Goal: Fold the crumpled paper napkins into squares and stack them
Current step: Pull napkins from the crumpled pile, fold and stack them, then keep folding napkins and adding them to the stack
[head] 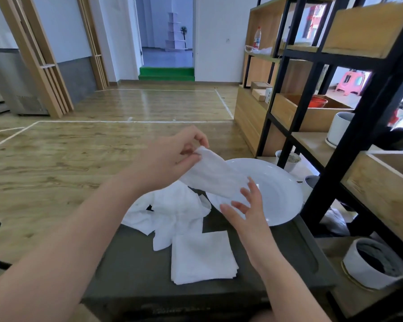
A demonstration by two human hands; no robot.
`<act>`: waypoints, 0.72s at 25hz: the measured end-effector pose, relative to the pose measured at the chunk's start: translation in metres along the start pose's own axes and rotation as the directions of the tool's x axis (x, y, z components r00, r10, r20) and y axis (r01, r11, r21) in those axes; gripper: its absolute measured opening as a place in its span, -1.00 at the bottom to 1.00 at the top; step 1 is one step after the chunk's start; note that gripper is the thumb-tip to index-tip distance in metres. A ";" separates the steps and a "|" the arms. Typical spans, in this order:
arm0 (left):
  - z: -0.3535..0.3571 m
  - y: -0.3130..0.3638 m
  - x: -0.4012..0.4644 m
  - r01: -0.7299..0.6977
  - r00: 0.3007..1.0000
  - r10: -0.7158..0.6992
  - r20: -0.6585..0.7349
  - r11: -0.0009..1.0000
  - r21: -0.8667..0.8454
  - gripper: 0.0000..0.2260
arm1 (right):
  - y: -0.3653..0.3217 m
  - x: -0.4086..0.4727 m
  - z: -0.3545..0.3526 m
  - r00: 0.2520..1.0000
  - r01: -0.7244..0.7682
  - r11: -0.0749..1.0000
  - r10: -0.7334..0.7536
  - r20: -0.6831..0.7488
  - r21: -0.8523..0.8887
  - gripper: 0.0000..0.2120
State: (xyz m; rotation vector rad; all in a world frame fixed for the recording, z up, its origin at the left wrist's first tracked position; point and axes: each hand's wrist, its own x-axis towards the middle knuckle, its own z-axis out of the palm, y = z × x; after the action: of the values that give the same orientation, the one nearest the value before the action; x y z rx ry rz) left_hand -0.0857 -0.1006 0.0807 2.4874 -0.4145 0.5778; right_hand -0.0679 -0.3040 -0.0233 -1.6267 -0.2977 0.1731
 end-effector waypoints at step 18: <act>0.127 -0.011 -0.128 0.708 0.661 -0.742 -0.114 0.667 -0.232 -0.74 | 0.042 -0.020 0.018 0.991 -0.052 0.723 -0.045 -0.122 -0.689 -0.65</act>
State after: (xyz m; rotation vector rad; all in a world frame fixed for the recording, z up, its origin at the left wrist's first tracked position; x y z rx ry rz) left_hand -0.1518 -0.1436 -0.0822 2.1392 0.5971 0.4124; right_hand -0.0889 -0.2952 -0.0682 -2.3820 -0.2720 -0.0615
